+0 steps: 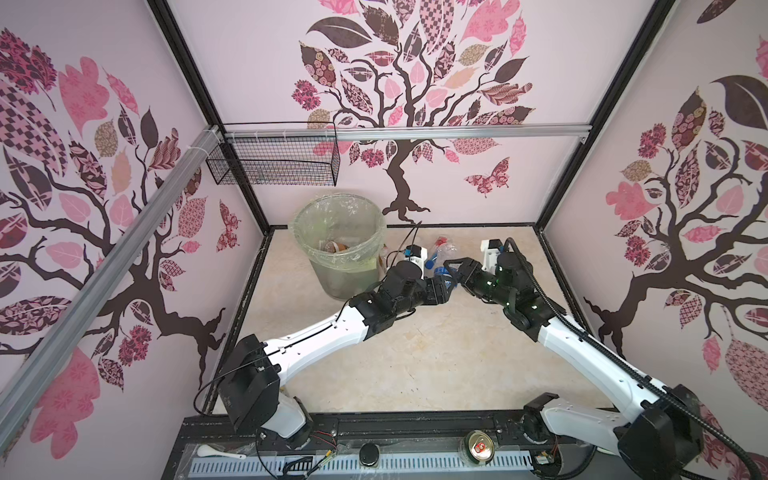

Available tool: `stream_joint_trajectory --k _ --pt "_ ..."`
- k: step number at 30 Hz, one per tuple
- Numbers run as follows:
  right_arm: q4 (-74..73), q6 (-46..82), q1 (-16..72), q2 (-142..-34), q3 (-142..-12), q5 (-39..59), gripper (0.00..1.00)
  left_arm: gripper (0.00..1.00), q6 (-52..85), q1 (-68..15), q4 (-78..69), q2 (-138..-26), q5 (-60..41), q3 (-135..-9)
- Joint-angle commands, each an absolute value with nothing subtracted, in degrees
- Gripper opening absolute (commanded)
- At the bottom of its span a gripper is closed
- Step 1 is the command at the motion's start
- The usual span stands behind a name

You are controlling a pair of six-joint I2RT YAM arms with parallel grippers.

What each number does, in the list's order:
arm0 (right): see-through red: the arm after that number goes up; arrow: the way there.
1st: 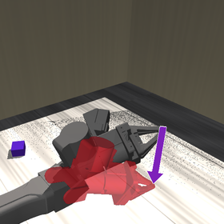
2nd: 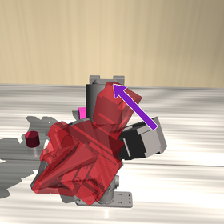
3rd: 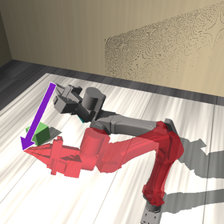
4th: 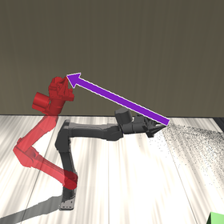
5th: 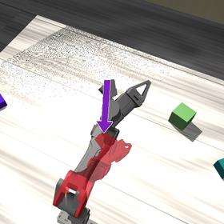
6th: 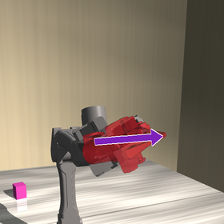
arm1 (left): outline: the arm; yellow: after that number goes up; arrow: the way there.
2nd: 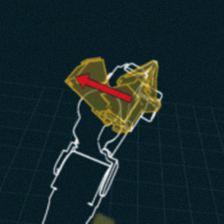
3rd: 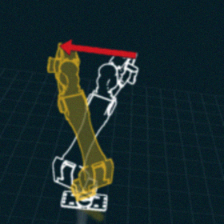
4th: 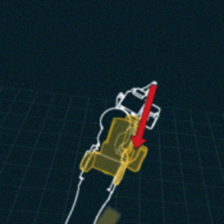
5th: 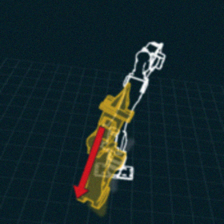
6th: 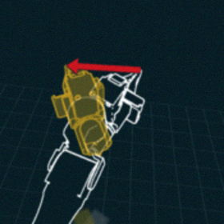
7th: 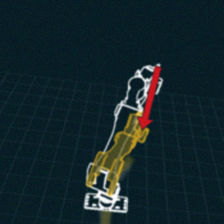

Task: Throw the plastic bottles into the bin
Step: 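Close left gripper on the blue label while right gripper releases the cap end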

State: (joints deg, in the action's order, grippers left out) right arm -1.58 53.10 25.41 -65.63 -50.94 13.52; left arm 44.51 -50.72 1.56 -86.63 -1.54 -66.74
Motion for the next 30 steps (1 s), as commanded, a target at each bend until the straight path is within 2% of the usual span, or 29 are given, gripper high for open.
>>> stream_joint_trajectory --k 1,5,9,16,26,30 --pt "-4.66 54.77 26.19 -64.33 -52.21 17.75 0.57 0.72 43.04 -50.49 2.07 -87.66 -0.38 -68.45" --pt "-4.80 54.80 26.19 -64.49 -52.16 17.92 0.57 0.75 42.81 -50.50 2.11 -87.57 -0.22 -68.47" --pt "-4.79 54.97 26.15 -64.20 -52.33 17.93 0.58 0.72 42.57 -50.45 2.31 -87.77 -0.14 -68.41" --pt "-4.66 54.90 26.14 -64.13 -52.22 17.89 0.60 0.58 42.45 -50.45 2.19 -86.84 0.00 -67.94" --pt "-4.04 53.53 26.19 -62.35 -51.50 13.82 0.80 0.52 41.75 -50.45 3.78 -85.63 0.77 -66.69" --pt "-0.14 50.47 25.99 -61.42 -53.80 10.73 0.99 0.53 40.81 -50.45 4.89 -83.90 1.82 -65.00"
